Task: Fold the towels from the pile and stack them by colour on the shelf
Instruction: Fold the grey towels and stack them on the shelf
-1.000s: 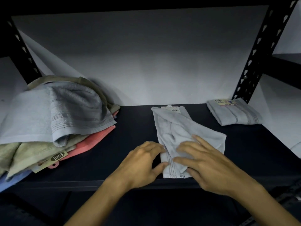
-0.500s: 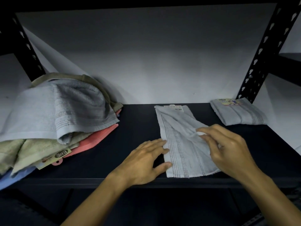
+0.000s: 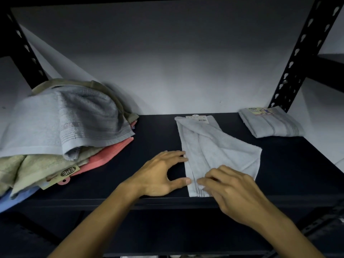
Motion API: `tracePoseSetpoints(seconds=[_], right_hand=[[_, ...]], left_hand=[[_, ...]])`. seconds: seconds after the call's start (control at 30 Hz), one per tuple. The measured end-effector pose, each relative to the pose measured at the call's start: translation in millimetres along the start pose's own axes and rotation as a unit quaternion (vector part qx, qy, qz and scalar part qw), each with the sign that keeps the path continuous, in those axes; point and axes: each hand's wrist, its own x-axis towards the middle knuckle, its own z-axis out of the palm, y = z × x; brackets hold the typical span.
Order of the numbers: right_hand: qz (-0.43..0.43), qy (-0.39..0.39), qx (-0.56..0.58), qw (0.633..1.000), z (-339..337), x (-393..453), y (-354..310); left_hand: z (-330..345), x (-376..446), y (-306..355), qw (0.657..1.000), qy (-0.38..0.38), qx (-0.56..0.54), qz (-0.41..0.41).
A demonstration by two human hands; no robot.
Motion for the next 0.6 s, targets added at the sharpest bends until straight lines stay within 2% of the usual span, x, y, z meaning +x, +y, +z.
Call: tracePoseSetpoints(seconds=[0.13, 0.33, 0.4, 0.6], right_hand=[[0.015, 0.043, -0.005, 0.999, 4.9, 2.3, -3.1], [0.024, 0.162, 0.002, 0.986, 11.2, 4.9, -16.9], [0.018, 0.163, -0.013, 0.986, 12.1, 4.1, -17.8], [-0.005, 0.097, -0.030, 0.995, 19.3, -3.5, -21.4]], left_hand=[[2.7, -0.3, -1.1, 1.000, 0.012, -0.008, -0.001], [3.0, -0.9, 0.2, 0.999, 0.014, -0.024, -0.019], [2.7, -0.5, -0.1, 0.999, 0.008, -0.028, -0.027], [1.9, 1.6, -0.6, 0.998, 0.024, -0.044, -0.033]])
